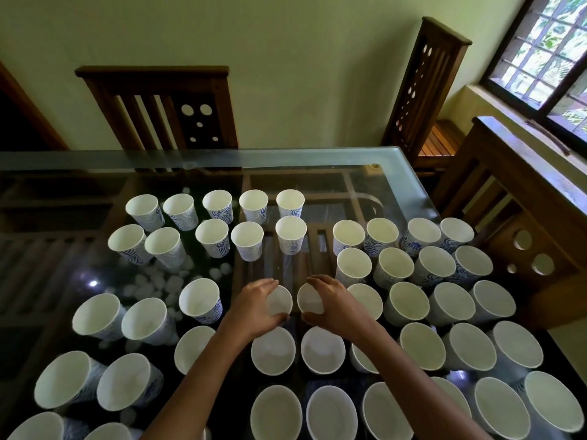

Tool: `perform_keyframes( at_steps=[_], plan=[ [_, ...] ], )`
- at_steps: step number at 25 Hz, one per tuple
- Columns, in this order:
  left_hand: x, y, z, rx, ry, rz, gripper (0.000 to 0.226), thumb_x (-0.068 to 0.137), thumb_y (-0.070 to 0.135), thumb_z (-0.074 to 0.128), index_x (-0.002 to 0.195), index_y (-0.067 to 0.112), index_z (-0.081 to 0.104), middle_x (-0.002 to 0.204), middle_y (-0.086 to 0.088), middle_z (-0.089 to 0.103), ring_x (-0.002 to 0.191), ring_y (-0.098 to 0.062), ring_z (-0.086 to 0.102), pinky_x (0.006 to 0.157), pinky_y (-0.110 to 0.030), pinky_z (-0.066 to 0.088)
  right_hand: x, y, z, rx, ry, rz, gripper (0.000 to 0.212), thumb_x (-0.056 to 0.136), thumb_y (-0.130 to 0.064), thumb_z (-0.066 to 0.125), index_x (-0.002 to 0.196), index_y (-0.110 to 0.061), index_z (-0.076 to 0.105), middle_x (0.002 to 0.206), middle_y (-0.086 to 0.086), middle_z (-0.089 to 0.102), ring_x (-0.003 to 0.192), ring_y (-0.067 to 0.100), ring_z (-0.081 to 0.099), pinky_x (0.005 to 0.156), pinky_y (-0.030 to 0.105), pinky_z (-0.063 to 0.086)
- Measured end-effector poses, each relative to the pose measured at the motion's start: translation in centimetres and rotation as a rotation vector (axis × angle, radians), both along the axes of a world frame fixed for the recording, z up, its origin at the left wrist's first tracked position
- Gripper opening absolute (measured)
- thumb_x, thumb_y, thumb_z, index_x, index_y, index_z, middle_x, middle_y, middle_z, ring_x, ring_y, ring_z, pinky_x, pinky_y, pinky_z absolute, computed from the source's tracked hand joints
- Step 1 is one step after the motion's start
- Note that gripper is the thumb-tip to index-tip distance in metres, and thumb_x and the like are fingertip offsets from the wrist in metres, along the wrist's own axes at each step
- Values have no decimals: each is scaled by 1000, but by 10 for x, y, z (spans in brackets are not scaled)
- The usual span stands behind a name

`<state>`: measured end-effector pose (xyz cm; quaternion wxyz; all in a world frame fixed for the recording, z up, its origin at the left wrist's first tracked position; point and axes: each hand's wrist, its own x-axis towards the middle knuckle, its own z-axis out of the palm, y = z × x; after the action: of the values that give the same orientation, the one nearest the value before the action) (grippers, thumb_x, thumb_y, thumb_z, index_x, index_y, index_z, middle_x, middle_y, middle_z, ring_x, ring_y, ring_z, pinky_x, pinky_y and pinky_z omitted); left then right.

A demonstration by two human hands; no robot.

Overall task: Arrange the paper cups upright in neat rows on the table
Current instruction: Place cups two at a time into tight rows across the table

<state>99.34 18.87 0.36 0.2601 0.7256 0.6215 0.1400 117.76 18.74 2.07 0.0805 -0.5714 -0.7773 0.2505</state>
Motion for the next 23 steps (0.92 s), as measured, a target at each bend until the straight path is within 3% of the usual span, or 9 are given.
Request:
perform_keyframes(
  at_steps=[7,12,16,23],
  plan=[
    [0,5,3,11,-2,-3,73,74,34,74,137,13,43,143,-2,42,131,-17,39,108,-27,31,-1,9,2,29,-3,15,70,81,-29,70,140,-12,37,147,5,36,132,23,36,106,34,36],
    [-9,46,13,97,-26,77,67,79,31,70,137,11,43,143,-4,43,132,-18,39,110,-30,31,-16,62,2,77,48,0,54,82,-20,68,131,-11,46,136,8,49,123,26,48,97,34,46],
    [-20,91,20,159,14,144,63,82,30,66,137,10,42,145,-6,39,133,-21,36,110,-29,25,-28,107,7,89,105,-61,65,83,-22,69,140,-15,38,146,5,38,132,23,38,106,36,35],
    [-35,128,14,96,142,152,75,82,38,65,143,13,30,152,-3,25,138,-19,24,111,-28,19,-42,152,-5,44,-21,26,66,83,-28,68,139,-12,37,148,6,34,133,25,34,109,39,32]
  ],
)
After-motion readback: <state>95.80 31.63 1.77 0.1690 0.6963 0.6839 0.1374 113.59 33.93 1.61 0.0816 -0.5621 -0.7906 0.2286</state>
